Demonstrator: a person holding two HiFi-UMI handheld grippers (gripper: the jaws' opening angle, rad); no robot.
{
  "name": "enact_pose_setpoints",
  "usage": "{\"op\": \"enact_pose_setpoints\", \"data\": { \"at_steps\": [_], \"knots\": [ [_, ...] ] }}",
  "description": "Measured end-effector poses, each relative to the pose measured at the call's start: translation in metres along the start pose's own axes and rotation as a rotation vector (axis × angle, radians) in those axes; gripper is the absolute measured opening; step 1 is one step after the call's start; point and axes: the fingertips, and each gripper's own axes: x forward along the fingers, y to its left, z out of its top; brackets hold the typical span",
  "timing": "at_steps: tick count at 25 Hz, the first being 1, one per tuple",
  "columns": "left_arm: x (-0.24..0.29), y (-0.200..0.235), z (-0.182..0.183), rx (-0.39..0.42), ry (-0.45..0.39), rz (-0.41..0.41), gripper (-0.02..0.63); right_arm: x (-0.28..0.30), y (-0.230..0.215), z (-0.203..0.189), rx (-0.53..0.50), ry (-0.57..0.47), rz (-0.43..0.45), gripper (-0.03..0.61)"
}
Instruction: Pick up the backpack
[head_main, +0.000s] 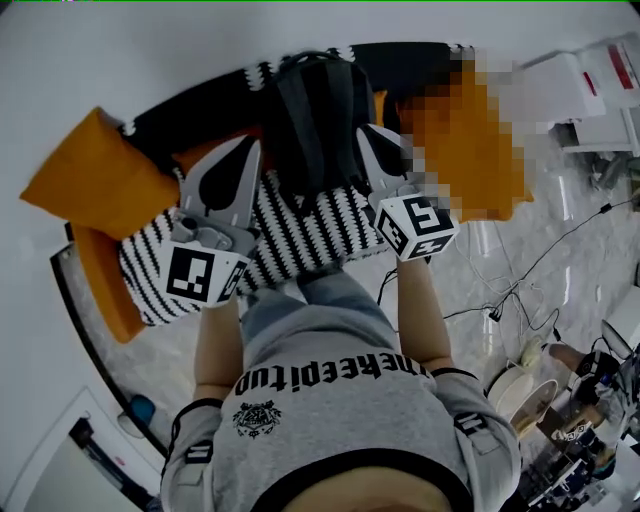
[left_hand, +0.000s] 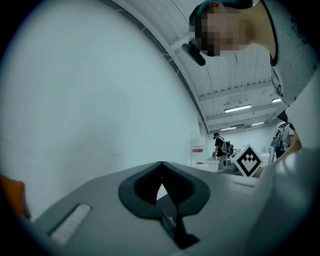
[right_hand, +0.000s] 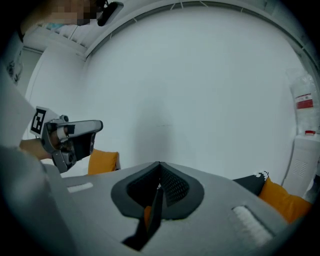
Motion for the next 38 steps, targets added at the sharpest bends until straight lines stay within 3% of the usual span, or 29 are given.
{"op": "enact_pose_setpoints", "data": {
  "at_steps": [9,24,38],
  "knots": [
    [0.013,-0.003,-0.018,0.03,0.025,0.041,0.014,0.035,-0.037,-0.043,0.026,0.106,0.06,0.04],
    [0.024,0.016,-0.051,0.002,0.103,0.125,0.012,0.095,-0.089,-0.13,0.066,0.311,0.102,0.114],
    [0.026,0.024,-0.09,-0.034,0.203,0.177,0.012,0.144,-0.126,-0.192,0.086,0.413,0.182,0.213]
  ]
}}
